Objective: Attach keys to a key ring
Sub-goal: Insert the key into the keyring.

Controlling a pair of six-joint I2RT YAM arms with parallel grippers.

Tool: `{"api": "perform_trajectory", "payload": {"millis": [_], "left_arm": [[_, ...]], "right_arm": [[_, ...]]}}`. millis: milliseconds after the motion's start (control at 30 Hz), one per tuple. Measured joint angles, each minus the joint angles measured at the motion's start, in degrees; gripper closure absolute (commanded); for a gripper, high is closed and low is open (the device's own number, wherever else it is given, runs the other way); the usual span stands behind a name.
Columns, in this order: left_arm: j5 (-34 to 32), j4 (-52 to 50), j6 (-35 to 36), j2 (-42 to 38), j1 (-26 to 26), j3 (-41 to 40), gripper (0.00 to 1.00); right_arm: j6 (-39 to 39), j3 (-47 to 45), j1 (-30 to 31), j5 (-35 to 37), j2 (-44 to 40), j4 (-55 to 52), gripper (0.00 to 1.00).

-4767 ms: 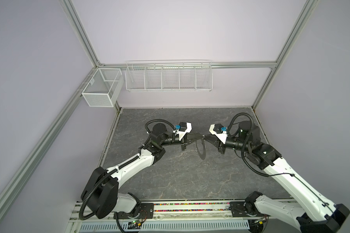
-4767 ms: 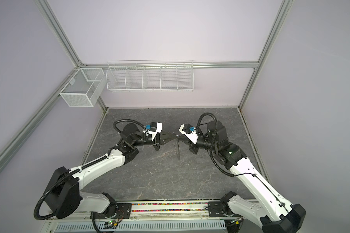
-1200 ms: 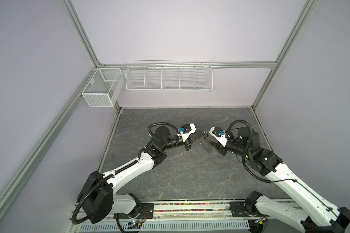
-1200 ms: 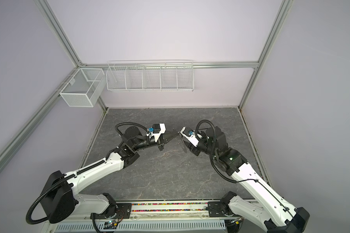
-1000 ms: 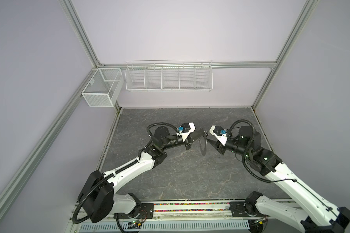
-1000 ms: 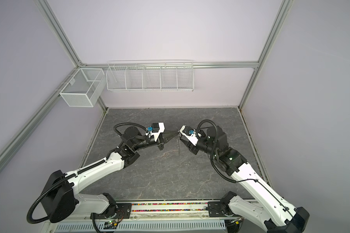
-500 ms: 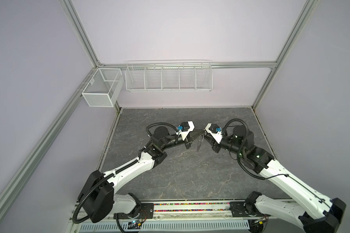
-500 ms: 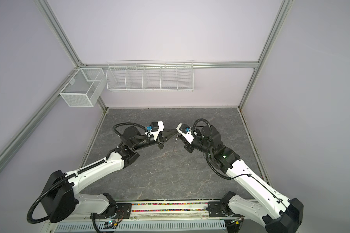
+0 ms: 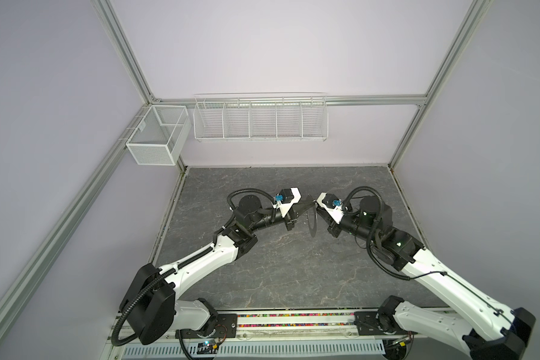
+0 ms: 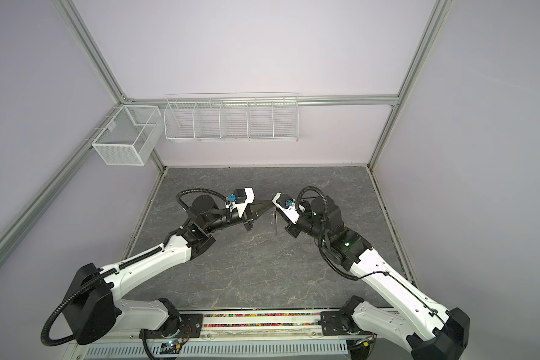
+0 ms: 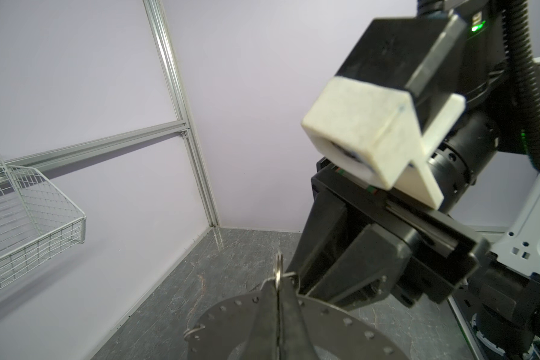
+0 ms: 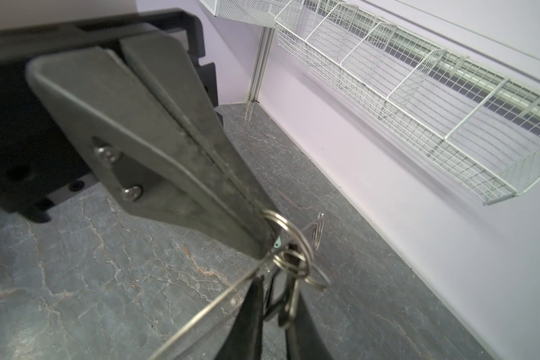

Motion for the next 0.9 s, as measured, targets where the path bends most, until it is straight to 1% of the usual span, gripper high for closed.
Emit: {"api": "perform_trajectory", "payload": {"millis": [67, 367, 533, 767, 867, 900], "left_arm": [[0.00, -0.15, 0.02, -0.09, 0.00, 0.00, 1.00], [-2.32, 1.18, -0.26, -0.04, 0.11, 0.02, 1.00], [-3.69, 4.46, -1.79, 1.40, 0.35, 0.02, 1.00], [-5.03, 9.68, -5.90, 5.25, 1.05, 0.00, 1.00], [-5.33, 11.02, -6.73, 5.73, 1.33, -0.02, 1.00], [-5.33, 11.58, -6.95, 5.77, 1.46, -0.02, 1.00]], "right_arm": [[-0.39, 0.07, -0.02, 0.61, 0.07, -0.07, 0.93], [-0.63, 0.28, 0.57, 3.85, 0.76, 0.92, 0.93], [-0.52, 0.31, 2.03, 8.28, 2.64, 2.64, 0.93], [0.44, 0.31, 3.76, 15.21, 6.40, 4.44, 0.93], [1.14, 0.28, 4.33, 16.55, 6.91, 5.53, 0.81], [1.22, 0.28, 4.42, 16.65, 6.88, 5.64, 0.79]]}}
